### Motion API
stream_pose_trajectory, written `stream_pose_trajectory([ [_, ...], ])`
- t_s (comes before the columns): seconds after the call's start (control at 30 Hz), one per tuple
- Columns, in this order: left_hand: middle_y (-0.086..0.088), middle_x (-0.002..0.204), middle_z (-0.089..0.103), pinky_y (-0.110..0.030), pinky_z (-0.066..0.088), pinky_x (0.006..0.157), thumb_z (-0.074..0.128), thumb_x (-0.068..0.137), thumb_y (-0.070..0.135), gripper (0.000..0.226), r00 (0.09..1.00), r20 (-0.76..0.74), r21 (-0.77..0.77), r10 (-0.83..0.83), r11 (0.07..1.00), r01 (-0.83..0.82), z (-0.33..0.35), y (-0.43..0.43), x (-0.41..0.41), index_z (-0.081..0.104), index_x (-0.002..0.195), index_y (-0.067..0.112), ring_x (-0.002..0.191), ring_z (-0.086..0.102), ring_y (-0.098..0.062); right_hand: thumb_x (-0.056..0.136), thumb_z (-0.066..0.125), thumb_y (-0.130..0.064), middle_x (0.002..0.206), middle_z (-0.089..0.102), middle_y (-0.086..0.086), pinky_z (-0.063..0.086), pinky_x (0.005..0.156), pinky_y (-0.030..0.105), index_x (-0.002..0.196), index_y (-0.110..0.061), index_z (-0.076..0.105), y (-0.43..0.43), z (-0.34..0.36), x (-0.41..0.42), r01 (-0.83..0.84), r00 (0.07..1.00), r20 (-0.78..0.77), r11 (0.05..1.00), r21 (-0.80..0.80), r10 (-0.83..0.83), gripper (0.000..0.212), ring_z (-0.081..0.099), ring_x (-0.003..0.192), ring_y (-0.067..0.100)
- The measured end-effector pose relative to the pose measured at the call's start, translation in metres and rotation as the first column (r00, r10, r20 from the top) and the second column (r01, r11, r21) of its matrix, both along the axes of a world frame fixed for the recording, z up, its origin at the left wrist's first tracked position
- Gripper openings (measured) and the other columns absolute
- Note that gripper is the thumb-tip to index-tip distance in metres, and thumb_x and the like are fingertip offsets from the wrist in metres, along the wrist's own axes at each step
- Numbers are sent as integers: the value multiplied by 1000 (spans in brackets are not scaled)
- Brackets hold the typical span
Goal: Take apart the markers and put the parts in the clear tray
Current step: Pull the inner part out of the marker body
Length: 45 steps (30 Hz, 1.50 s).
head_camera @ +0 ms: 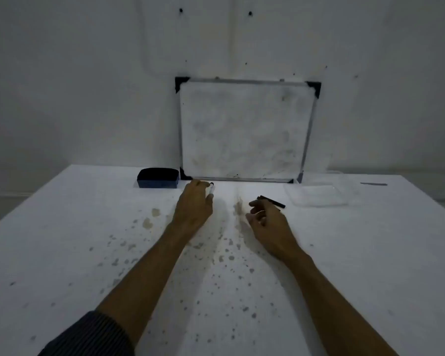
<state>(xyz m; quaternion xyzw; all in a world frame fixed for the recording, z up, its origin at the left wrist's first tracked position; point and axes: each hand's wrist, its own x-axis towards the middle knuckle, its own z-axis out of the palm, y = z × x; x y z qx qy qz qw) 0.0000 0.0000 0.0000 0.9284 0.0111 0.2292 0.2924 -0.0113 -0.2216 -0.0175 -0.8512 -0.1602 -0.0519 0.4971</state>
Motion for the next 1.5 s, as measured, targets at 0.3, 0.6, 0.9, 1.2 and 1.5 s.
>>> stream_pose_trajectory([
  [0.3, -20, 108, 69, -36, 47, 82, 49, 103, -1, 26, 983, -119, 219, 140, 969, -111, 0, -32, 20, 60, 81, 7, 102, 65, -32, 102, 62, -26, 112, 70, 7, 61, 85, 38, 126, -22, 64, -16, 0, 9, 145, 988, -95, 951, 273, -123, 24, 71, 96, 21],
  [0.6, 20, 95, 81, -8, 55, 75, 77, 93, 28, 18, 929, -42, -654, -367, 713, 252, 6, -45, -64, 76, 108, 38, 94, 75, 3, 100, 59, -48, 90, 76, -13, 51, 64, 20, 124, -26, 70, -14, 11, -21, 89, 989, -141, 941, 327, -45, 34, 68, 67, -1],
  [0.9, 1, 108, 80, -25, 61, 83, 66, 101, 29, 19, 924, 44, -747, -379, 602, 282, -14, -56, -75, 75, 118, 25, 97, 76, -12, 105, 46, -51, 70, 69, -8, 52, 62, 26, 97, -17, 71, -11, 15, -35, -22, 986, -155, 969, 248, 62, 42, 62, 64, 8],
  [1.2, 9, 75, 61, -23, 48, 63, 39, 112, 37, 31, 857, 52, -345, -513, 796, 497, -6, -42, -82, 59, 92, 23, 64, 53, -5, 95, 47, -71, 60, 30, -1, 20, 42, 22, 90, -20, 67, -15, 29, -42, -313, 623, -615, 875, 370, 483, 55, 20, 45, 13],
  [1.5, 14, 65, 63, -16, 44, 63, 37, 112, 36, 45, 874, 7, -276, -485, 839, 468, -9, -39, -70, 59, 73, 33, 61, 58, -3, 108, 34, -54, 49, 40, -11, 30, 43, 20, 65, -25, 56, -7, 31, -47, -383, 745, -509, 901, 203, 431, 56, 31, 37, 6],
])
